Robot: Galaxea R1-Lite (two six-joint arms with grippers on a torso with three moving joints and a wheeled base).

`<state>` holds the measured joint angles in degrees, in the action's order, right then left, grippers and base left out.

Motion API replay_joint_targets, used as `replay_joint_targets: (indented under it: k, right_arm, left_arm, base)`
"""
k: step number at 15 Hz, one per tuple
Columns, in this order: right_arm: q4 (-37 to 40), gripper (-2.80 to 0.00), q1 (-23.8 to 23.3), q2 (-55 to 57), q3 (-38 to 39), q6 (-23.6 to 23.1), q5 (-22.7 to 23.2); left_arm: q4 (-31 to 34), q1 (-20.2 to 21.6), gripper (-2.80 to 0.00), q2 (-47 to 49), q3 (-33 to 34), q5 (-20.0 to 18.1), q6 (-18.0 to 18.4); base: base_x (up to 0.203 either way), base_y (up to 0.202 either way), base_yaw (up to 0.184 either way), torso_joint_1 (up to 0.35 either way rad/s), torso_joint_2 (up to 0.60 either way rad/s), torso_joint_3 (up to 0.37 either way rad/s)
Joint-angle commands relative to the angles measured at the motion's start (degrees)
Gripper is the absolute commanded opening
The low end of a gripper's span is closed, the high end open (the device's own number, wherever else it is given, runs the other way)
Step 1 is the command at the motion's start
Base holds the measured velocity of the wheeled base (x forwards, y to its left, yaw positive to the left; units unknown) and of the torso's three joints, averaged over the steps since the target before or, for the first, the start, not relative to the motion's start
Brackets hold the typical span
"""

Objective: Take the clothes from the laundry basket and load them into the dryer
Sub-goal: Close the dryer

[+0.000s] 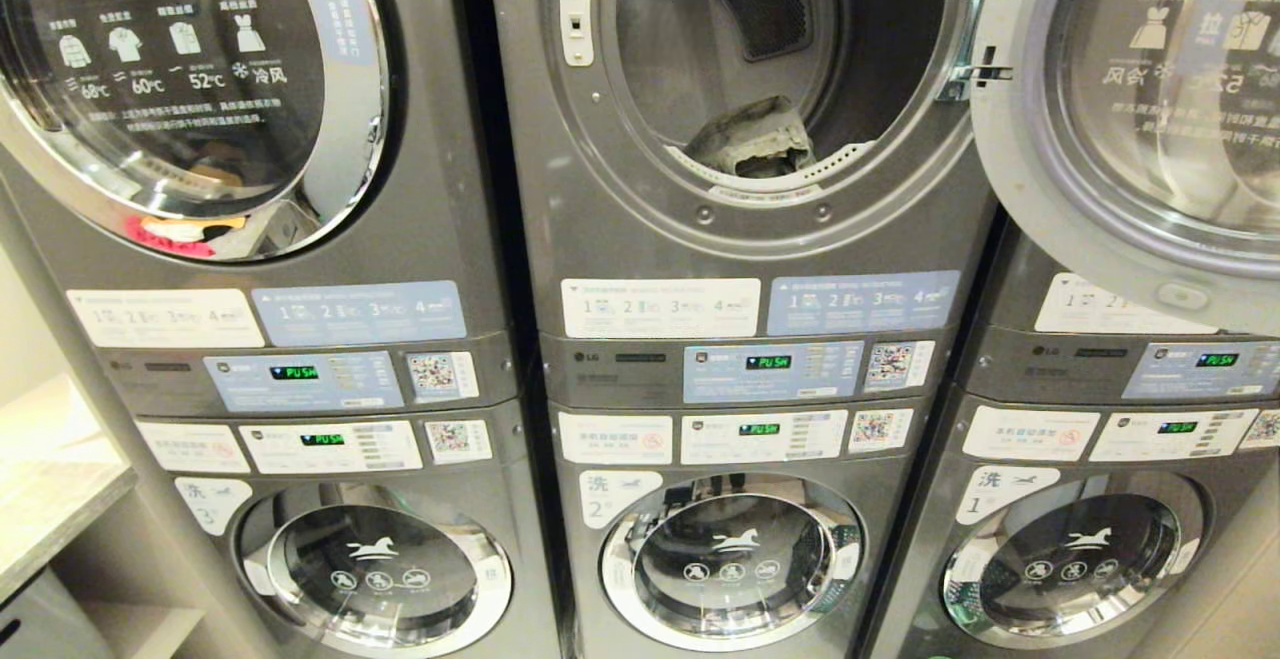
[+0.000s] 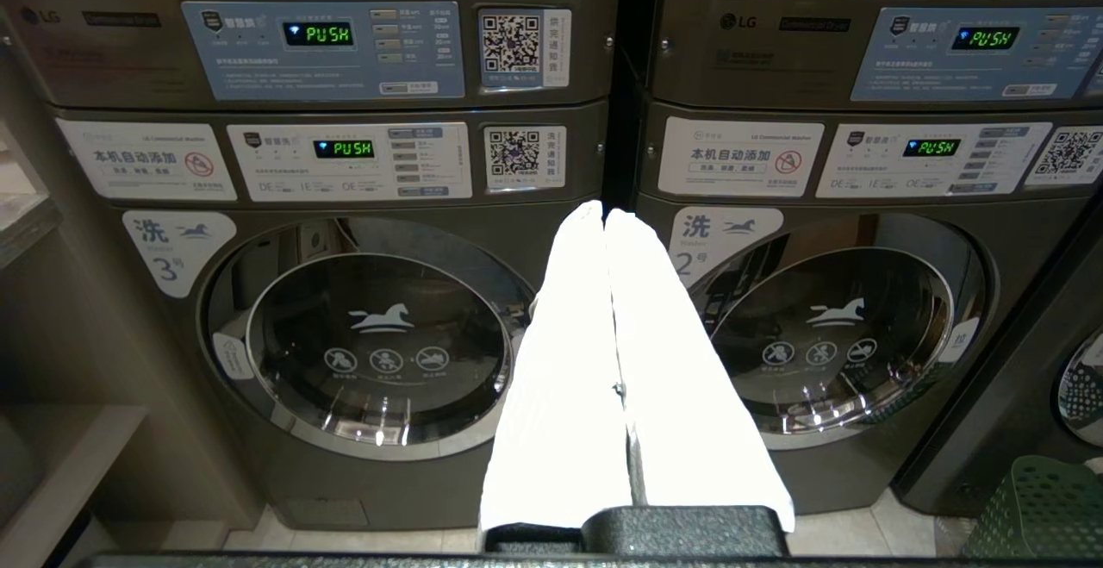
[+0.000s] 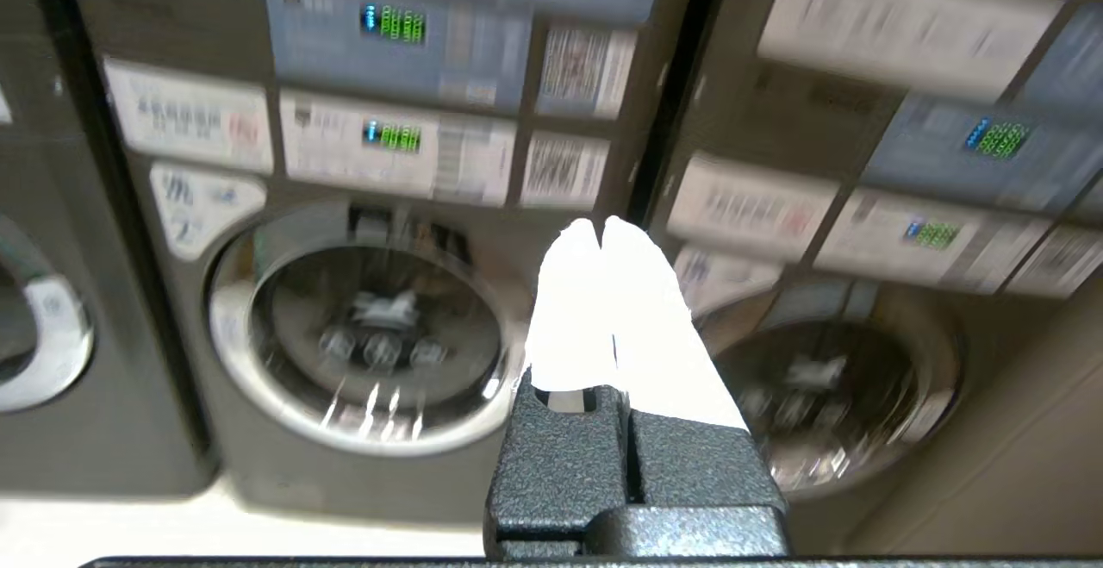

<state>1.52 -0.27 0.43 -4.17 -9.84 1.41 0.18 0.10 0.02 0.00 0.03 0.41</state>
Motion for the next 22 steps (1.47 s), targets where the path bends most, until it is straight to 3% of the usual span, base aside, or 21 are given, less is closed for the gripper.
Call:
replay_joint_targets:
  k: [1, 4, 6, 7, 10, 12, 14, 16, 19, 22]
  right_arm:
    - [1.7, -2.80, 0.0, 3.7, -8.3, -1.1, -0.4]
    - [4.7, -2.80, 0.0, 21.4, -23.7, -1.9, -2.1]
    - [3.8, -2.80, -0.2, 32.9, -30.3, -0.2, -8.4]
    - [3.2, -2.80, -0.3, 38.2, -31.8, 3.2, -13.2]
    - [2.3, -2.80, -1.8, 55.2, -33.8, 20.9, -22.9]
    - [1.8, -2.80, -8.1, 62.7, -33.9, 30.3, -25.3]
    - [-0.1, -2.80, -14.3, 67.8, -32.8, 36.6, -23.6]
    - [-3.9, -2.80, -19.4, 70.5, -32.5, 38.4, -21.3]
    - [-8.3, -2.80, -31.7, 70.9, -32.5, 37.0, -13.7]
    - [-12.9, -2.80, -48.0, 69.9, -32.2, 31.1, -0.2]
  left_arm:
    - [0.0, 0.0, -2.80, 0.0, 0.1, 0.1, 0.0]
    - [0.0, 0.0, -2.80, 0.0, 0.1, 0.1, 0.0]
    - [0.0, 0.0, -2.80, 0.0, 0.1, 0.1, 0.0]
    - [0.0, 0.0, -2.80, 0.0, 0.1, 0.1, 0.0]
    - [0.0, 0.0, -2.80, 0.0, 0.1, 0.0, 0.0]
    - [0.0, 0.0, -2.80, 0.0, 0.1, 0.1, 0.0]
    - [0.0, 0.0, -2.80, 0.0, 0.1, 0.1, 0.0]
    - [0.0, 0.0, -2.80, 0.0, 0.1, 0.0, 0.0]
    - [0.0, 0.0, -2.80, 0.0, 0.1, 0.1, 0.0]
    - [0.0, 0.0, -2.80, 0.0, 0.1, 0.1, 0.0]
  base:
    - [0.000, 0.000, 0.000, 0.000, 0.00, 0.000]
    - [0.000, 0.000, 0.000, 0.000, 0.00, 0.000]
    - [0.000, 0.000, 0.000, 0.000, 0.00, 0.000]
    - [0.000, 0.000, 0.000, 0.000, 0.00, 0.000]
    - [0.000, 0.000, 0.000, 0.000, 0.00, 0.000]
    - [0.000, 0.000, 0.000, 0.000, 0.00, 0.000]
    - [0.000, 0.000, 0.000, 0.000, 0.00, 0.000]
    - [0.000, 0.000, 0.000, 0.000, 0.00, 0.000]
    - [0.000, 0.000, 0.000, 0.000, 0.00, 0.000]
    - [0.000, 0.000, 0.000, 0.000, 0.00, 0.000]
